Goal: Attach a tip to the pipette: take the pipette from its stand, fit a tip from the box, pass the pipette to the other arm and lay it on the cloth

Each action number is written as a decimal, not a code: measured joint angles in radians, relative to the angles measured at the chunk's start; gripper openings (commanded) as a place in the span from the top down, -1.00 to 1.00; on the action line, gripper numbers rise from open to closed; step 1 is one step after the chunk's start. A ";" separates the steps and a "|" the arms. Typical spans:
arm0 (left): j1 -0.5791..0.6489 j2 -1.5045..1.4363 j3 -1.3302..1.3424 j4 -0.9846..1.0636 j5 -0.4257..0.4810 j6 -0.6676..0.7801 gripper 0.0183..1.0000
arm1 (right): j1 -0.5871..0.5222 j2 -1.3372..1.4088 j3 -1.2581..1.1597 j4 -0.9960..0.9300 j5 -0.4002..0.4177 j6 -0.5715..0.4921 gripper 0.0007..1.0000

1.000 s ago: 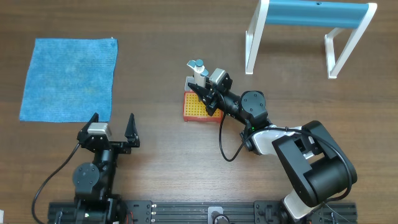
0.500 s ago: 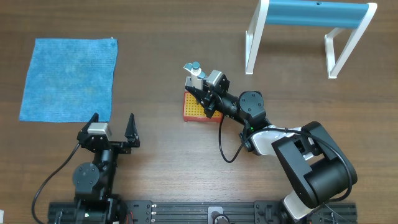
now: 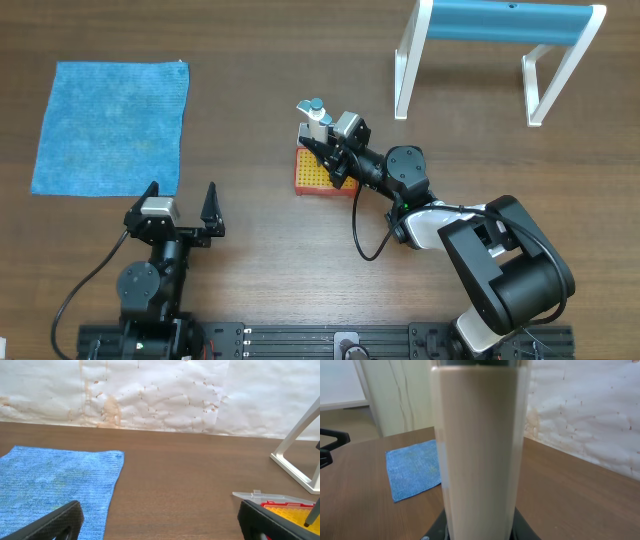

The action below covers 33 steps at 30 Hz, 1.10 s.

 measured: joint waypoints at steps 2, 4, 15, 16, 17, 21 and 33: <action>0.000 0.000 0.000 0.000 0.000 0.000 -1.00 | 0.000 0.000 0.000 0.000 0.000 0.000 0.85; 0.000 0.000 0.000 0.000 0.000 0.000 -1.00 | 0.000 0.000 0.000 -0.005 0.000 -0.004 0.85; 0.000 0.000 0.000 0.000 0.000 0.000 -1.00 | 0.000 -0.002 0.003 -0.039 0.027 -0.023 0.85; 0.000 0.000 0.000 0.000 0.000 0.000 -1.00 | 0.000 -0.002 0.003 -0.040 0.027 -0.023 0.85; 0.000 0.000 0.000 0.000 0.000 0.000 -1.00 | 0.000 -0.002 0.003 -0.040 0.027 -0.023 0.85; 0.000 0.000 0.000 0.000 0.000 0.000 -1.00 | 0.000 -0.002 0.003 -0.040 0.027 -0.023 0.85; 0.000 0.000 0.000 0.000 0.000 0.000 -1.00 | 0.002 -0.002 0.007 -0.051 0.026 -0.071 0.84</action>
